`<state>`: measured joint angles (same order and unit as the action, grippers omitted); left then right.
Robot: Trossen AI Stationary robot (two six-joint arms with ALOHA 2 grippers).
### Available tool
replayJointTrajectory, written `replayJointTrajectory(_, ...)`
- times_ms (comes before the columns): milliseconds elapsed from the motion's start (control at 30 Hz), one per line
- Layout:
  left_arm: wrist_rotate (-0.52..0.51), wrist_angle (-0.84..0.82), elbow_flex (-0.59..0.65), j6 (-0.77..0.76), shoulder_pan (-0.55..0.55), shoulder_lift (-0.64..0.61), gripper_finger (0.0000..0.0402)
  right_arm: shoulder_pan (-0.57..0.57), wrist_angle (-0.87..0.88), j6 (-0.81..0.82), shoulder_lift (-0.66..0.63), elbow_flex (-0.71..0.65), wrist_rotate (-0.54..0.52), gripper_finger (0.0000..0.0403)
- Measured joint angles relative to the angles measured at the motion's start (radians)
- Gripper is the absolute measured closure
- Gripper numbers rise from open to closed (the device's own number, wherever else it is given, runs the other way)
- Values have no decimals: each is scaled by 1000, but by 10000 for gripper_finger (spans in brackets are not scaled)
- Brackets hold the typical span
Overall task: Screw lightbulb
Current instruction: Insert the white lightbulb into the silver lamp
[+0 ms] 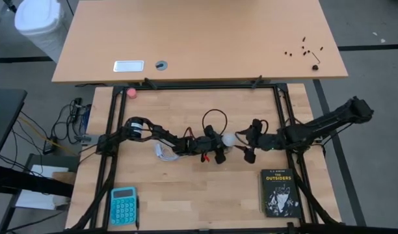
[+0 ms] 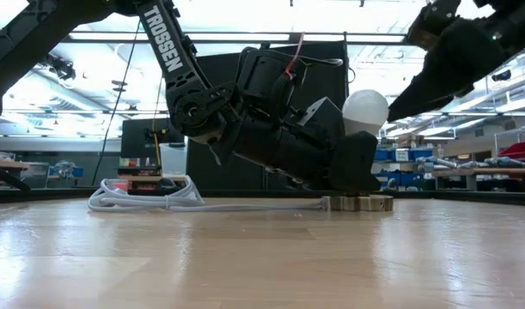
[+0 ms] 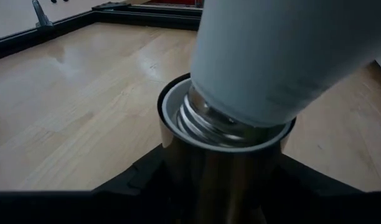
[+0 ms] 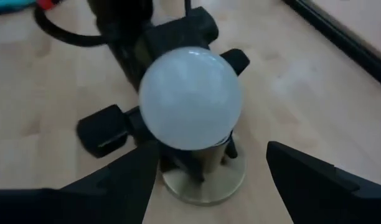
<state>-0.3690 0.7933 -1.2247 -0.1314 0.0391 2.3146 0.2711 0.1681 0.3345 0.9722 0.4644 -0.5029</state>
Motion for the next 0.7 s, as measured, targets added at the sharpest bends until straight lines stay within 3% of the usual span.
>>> replayJointTrajectory(267, 2, -1, 0, 0, 0, 0, 199, -12, 27, -20, 158, 61, -4, 89)
replayJointTrajectory(467, 5, -3, 0, 0, 0, 0, 199, -48, 125, -84, 276, 186, 5, 71)
replayJointTrajectory(700, 8, -5, 0, 0, 0, 0, 200, -74, 176, -183, 337, 291, 29, 59)
